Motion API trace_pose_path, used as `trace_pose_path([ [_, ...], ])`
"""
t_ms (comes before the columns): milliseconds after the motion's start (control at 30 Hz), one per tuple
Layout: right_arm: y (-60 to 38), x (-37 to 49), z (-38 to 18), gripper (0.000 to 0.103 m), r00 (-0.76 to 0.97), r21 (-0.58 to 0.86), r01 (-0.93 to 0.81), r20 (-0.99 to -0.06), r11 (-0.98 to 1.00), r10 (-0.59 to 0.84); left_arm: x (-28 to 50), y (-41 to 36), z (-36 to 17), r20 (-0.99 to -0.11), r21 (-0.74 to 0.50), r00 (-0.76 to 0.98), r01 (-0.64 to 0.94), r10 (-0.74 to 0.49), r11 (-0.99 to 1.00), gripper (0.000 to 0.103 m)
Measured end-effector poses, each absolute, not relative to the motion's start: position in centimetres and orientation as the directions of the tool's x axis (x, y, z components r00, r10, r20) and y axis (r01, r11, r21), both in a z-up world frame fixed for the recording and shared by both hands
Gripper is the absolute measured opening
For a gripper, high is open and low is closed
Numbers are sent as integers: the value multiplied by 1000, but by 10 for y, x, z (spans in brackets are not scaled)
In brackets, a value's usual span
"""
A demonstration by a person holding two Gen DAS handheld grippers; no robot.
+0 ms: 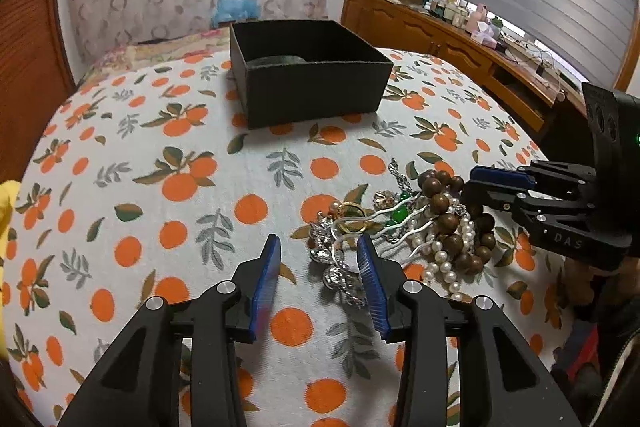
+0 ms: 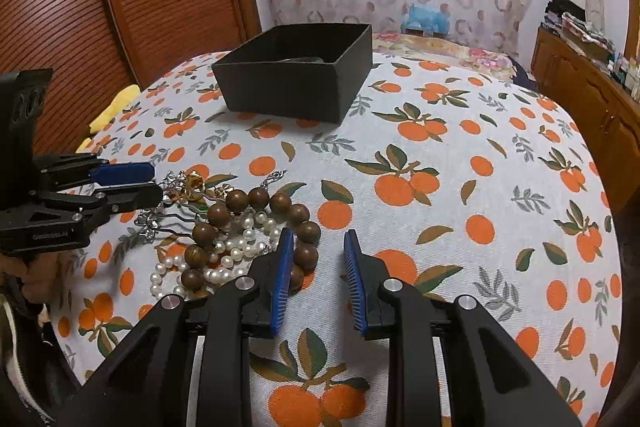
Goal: Organize jewelry
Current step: 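Move left tool to the silver chain while right tool reaches the wooden bead bracelet, then grasp the silver chain with left tool while right tool grasps the wooden bead bracelet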
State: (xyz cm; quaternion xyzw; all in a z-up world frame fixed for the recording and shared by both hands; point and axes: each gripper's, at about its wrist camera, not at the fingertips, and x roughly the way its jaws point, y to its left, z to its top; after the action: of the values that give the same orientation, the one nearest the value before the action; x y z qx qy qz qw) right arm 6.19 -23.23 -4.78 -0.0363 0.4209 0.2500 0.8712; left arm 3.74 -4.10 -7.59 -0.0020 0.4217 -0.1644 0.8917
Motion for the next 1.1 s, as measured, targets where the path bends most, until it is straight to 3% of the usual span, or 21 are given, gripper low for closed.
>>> trace_pose_path([
  [333, -236, 65, -49, 31, 521, 162, -449, -752, 879, 405, 40, -46, -81, -759, -143, 587, 274, -283, 951, 38],
  [600, -236, 65, -49, 31, 522, 159, -448, -752, 880, 402, 34, -45, -78, -742, -153, 600, 280, -297, 948, 15],
  [1100, -236, 66, -50, 32, 515, 166, -457, -752, 874, 412, 9, -44, -33, -621, -87, 730, 296, -285, 951, 7],
])
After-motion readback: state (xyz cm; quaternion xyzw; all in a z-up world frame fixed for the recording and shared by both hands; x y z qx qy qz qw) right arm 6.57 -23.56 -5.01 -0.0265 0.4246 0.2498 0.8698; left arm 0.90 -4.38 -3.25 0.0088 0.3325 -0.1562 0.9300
